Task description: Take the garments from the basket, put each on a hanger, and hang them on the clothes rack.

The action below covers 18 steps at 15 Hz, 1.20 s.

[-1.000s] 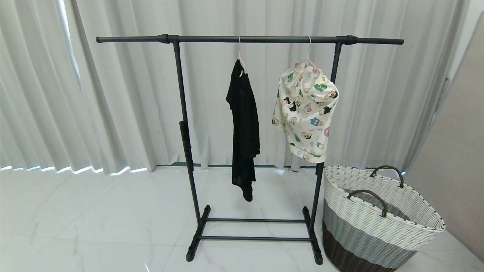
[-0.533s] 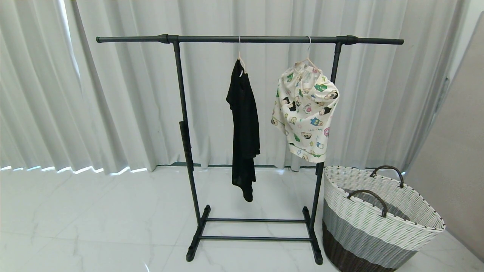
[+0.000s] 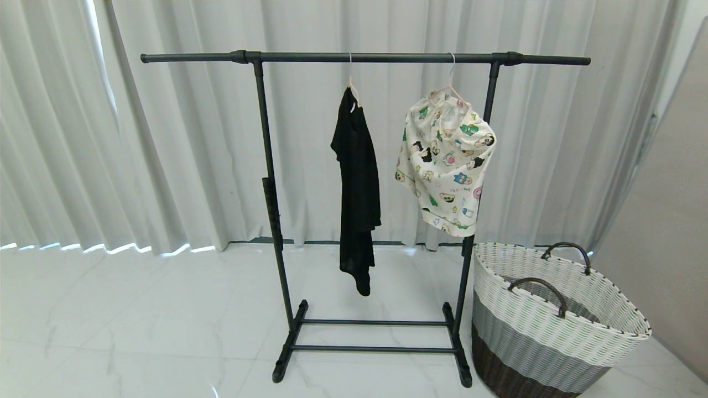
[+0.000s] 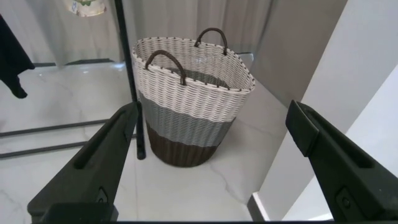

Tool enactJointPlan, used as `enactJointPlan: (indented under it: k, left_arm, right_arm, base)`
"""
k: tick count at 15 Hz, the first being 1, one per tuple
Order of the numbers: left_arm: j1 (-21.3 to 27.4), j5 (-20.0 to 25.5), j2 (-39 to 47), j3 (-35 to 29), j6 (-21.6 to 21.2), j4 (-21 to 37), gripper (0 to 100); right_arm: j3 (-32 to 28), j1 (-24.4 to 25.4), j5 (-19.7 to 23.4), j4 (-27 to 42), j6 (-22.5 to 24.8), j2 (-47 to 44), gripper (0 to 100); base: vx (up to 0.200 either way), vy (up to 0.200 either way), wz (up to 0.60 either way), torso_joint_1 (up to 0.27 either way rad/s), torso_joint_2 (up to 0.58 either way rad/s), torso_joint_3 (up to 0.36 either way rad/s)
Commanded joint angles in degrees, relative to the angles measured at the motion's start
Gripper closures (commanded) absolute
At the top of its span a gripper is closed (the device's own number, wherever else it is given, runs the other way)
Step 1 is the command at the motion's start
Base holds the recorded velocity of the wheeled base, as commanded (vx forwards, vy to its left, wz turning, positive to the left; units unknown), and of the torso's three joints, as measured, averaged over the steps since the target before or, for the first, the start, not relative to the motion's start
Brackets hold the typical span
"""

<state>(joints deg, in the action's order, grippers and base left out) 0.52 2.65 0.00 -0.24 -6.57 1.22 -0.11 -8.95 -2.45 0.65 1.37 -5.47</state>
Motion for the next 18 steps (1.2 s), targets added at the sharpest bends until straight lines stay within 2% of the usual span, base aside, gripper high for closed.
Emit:
enactJointPlan:
  k: [1, 3, 4, 5, 7, 8, 9, 10, 11, 15, 18]
  left_arm:
    - [0.0, 0.0, 0.0, 0.0, 0.0, 0.0, 0]
    - [0.0, 0.0, 0.0, 0.0, 0.1, 0.0, 0]
    - [0.0, 0.0, 0.0, 0.0, 0.1, 0.0, 0]
    - [0.0, 0.0, 0.0, 0.0, 0.1, 0.0, 0]
    - [0.0, 0.0, 0.0, 0.0, 0.2, 0.0, 0]
    - [0.0, 0.0, 0.0, 0.0, 0.2, 0.0, 0]
    - [0.0, 0.0, 0.0, 0.0, 0.2, 0.0, 0]
    - [0.0, 0.0, 0.0, 0.0, 0.2, 0.0, 0]
    - [0.0, 0.1, 0.0, 0.0, 0.2, 0.0, 0]
    - [0.0, 0.1, 0.0, 0.0, 0.2, 0.0, 0]
    - [0.0, 0.1, 0.0, 0.0, 0.3, 0.0, 0]
  right_arm:
    - [-0.1, 2.4, 0.0, 0.0, -0.2, -0.2, 0]
    - [-0.1, 16.4, -0.2, 0.0, -1.5, -1.3, 0]
    - [-0.1, 18.5, -0.2, 0.0, -1.3, -2.7, 0]
    - [-0.1, 18.0, -0.2, 0.0, -1.3, -3.5, 0]
    - [-0.1, 11.8, -0.2, 0.0, -1.5, -2.8, 0]
    - [-0.1, 11.1, -0.2, 0.0, -1.6, -1.9, 0]
    - [-0.1, 10.1, -0.1, 0.0, -3.7, 4.2, 0]
    - [-0.1, 9.2, -0.5, 0.0, -6.2, 5.5, 0]
    - [-0.1, 9.2, -1.4, 0.0, -7.0, 5.5, 0]
    - [-0.2, 9.2, -1.4, 0.1, -4.2, 5.5, 0]
    - [-0.1, 9.2, -1.5, 0.0, -6.6, 5.5, 0]
  base:
    - [0.0, 0.0, 0.0, 0.0, 0.0, 0.0]
    - [0.0, 0.0, 0.0, 0.0, 0.0, 0.0]
    - [0.0, 0.0, 0.0, 0.0, 0.0, 0.0]
    - [0.0, 0.0, 0.0, 0.0, 0.0, 0.0]
    - [0.0, 0.0, 0.0, 0.0, 0.0, 0.0]
    - [0.0, 0.0, 0.0, 0.0, 0.0, 0.0]
    - [0.0, 0.0, 0.0, 0.0, 0.0, 0.0]
    - [0.0, 0.0, 0.0, 0.0, 0.0, 0.0]
    - [0.0, 0.0, 0.0, 0.0, 0.0, 0.0]
    - [0.0, 0.0, 0.0, 0.0, 0.0, 0.0]
    - [0.0, 0.0, 0.0, 0.0, 0.0, 0.0]
